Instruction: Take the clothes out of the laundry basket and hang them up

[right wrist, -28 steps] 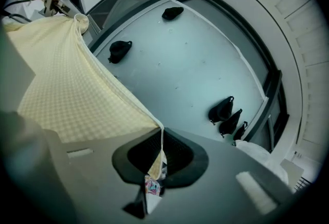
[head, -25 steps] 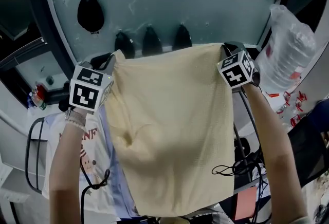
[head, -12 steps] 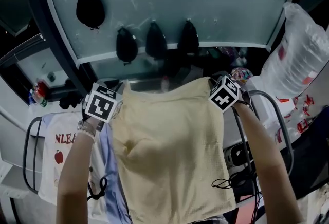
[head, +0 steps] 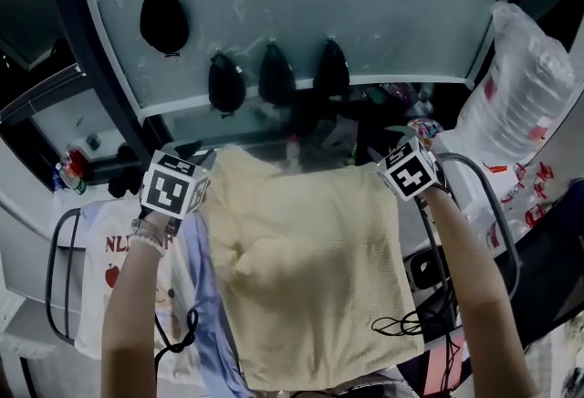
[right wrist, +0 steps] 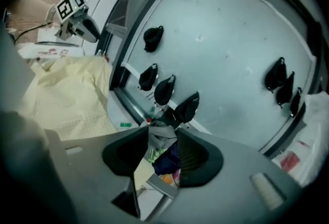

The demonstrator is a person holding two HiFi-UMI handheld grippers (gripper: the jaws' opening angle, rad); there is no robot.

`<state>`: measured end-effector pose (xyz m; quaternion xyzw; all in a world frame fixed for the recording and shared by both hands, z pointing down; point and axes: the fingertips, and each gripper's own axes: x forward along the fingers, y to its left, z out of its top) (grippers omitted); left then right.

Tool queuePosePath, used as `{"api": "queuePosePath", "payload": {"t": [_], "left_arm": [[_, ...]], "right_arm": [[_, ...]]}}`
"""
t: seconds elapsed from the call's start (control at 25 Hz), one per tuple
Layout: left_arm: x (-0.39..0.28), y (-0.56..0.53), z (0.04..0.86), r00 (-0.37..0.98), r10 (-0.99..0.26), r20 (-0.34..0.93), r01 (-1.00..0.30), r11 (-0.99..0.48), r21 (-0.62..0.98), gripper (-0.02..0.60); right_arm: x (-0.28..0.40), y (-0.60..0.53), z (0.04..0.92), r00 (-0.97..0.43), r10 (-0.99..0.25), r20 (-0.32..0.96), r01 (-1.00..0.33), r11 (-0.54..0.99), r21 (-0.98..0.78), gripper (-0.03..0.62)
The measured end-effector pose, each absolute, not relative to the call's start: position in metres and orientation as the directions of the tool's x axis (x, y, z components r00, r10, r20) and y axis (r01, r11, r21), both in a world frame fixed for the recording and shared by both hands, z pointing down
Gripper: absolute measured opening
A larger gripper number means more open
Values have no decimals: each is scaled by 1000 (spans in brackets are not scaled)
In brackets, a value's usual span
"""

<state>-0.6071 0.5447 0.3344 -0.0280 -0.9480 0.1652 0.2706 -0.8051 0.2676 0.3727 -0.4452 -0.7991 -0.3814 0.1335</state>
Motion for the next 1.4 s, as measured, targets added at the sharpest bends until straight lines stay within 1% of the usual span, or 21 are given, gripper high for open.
{"api": "queuePosePath", "payload": {"t": [0.04, 0.08, 0.16, 0.24, 0.52, 0.68, 0.96, 1.16, 1.32, 1.4], "left_arm": [[-600, 547, 319, -876, 159, 456, -3, 942, -336, 56], [-592, 548, 303, -896, 167, 412, 21, 941, -337, -2], [-575, 547, 275, -927, 147, 344, 37, 951, -308, -6], [-553, 542, 251, -949, 108, 297, 28, 965, -261, -8], [-458, 525, 191, -985, 34, 168, -6, 973, -231, -8], [-402, 507, 159, -995, -14, 98, -37, 970, -239, -8], [-298, 461, 103, -986, -157, -48, -137, 947, -292, -8], [-242, 433, 99, -971, -228, -64, -192, 915, -354, -8], [-202, 422, 114, -973, -216, -80, -171, 910, -378, -9], [-185, 419, 129, -979, -194, -56, -157, 903, -399, -8]], "right_arm": [[-798, 265, 359, -586, 632, 507, 801, 356, 482, 162], [-791, 264, 345, -602, 651, 462, 789, 392, 474, 114], [-772, 262, 317, -624, 679, 386, 768, 442, 463, 27], [-749, 261, 290, -638, 698, 325, 753, 477, 454, 5], [-637, 264, 229, -630, 757, 173, 758, 550, 351, 3], [-563, 266, 207, -628, 770, 110, 754, 567, 333, 3], [-431, 254, 186, -612, 790, 22, 757, 578, 304, 3], [-360, 238, 187, -628, 779, 1, 737, 594, 324, 3], [-324, 221, 200, -635, 773, 7, 730, 597, 333, 3], [-308, 213, 211, -633, 774, 22, 734, 591, 335, 3]]}}
